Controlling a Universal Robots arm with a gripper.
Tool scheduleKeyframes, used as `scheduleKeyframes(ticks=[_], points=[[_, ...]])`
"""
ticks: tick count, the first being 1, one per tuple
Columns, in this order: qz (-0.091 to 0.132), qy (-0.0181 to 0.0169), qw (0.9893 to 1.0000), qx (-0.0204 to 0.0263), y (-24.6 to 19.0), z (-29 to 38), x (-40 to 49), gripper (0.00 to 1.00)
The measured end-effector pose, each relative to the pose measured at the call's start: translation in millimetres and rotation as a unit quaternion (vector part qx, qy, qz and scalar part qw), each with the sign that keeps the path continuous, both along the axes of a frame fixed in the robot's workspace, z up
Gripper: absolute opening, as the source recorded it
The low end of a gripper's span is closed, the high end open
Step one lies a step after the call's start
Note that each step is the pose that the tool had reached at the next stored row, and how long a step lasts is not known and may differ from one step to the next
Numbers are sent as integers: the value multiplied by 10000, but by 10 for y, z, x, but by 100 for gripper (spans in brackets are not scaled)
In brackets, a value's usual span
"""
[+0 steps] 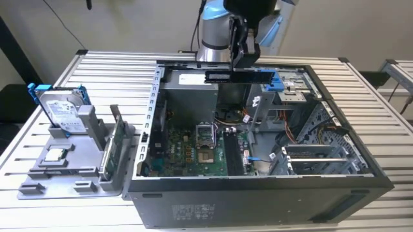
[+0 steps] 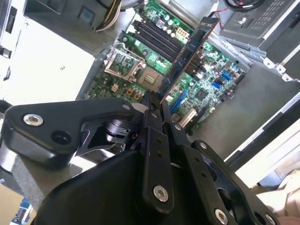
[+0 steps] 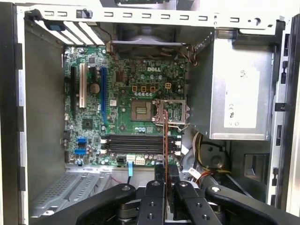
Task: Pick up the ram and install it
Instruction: 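Pick up the ram and move it above insertion slot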
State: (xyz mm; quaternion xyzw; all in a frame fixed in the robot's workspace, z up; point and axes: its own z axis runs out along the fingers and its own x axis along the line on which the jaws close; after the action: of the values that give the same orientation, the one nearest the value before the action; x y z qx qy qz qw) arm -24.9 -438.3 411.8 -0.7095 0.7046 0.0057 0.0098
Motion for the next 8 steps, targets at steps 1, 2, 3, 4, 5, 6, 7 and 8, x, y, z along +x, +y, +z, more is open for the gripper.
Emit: scheduleKeyframes(ticks=[1, 2, 3, 4, 5, 6, 7, 8], points=[[0, 0, 10000, 0, 7, -1, 7, 14], [0, 0, 10000, 0, 12, -1, 15, 14], [-1, 0, 10000, 0, 16, -2, 25, 14], [0, 0, 10000, 0, 19, -2, 35, 14], [0, 0, 10000, 0, 20, -2, 44, 14], [0, 0, 10000, 0, 21, -2, 52, 14], [0, 0, 10000, 0, 21, -2, 60, 14], [0, 0, 10000, 0, 21, -2, 64, 14]])
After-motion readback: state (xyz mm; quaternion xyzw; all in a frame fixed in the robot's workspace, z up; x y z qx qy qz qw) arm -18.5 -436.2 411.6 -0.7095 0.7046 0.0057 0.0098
